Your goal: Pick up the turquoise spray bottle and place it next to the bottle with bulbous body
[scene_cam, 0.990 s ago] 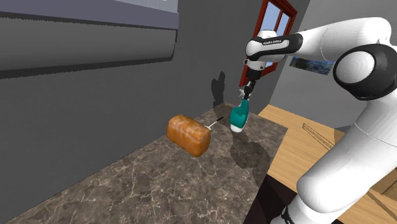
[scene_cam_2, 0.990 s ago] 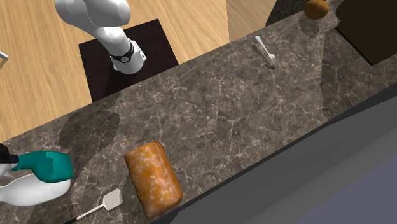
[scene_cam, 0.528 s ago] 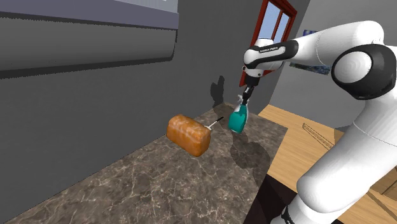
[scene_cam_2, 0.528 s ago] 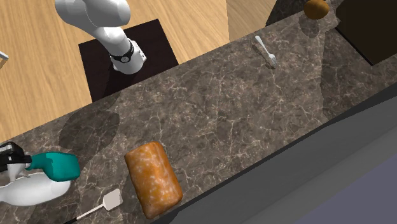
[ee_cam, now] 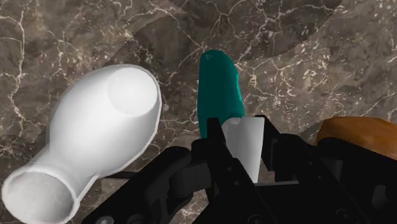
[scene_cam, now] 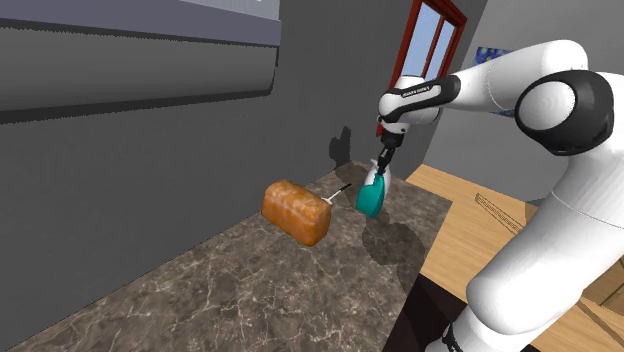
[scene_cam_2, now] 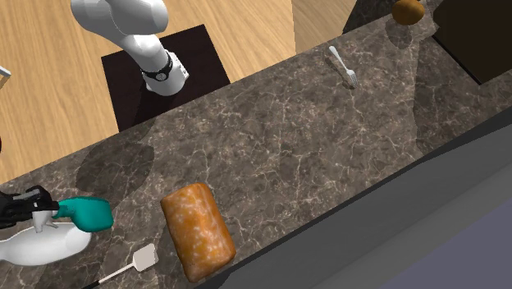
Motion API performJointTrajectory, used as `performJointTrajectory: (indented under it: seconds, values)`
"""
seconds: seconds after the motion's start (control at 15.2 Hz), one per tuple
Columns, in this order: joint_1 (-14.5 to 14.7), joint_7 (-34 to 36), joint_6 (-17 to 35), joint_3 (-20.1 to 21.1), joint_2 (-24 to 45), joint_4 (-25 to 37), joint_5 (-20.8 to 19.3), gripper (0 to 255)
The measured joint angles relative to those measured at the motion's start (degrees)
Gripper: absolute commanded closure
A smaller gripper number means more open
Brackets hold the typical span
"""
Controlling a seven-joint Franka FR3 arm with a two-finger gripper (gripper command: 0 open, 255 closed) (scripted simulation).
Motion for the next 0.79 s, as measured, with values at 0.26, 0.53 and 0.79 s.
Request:
performJointTrajectory:
  seconds: [0.26, 0.53, 0.79]
  values:
    - [-0.03, -0.09, 1.69, -0.03, 0.47, -1.23, 0.09, 255]
    - [-0.03, -0.1, 1.77, -0.03, 0.51, -1.24, 0.1, 255]
    - [-0.03, -0.11, 1.78, -0.03, 0.51, -1.24, 0.1, 0]
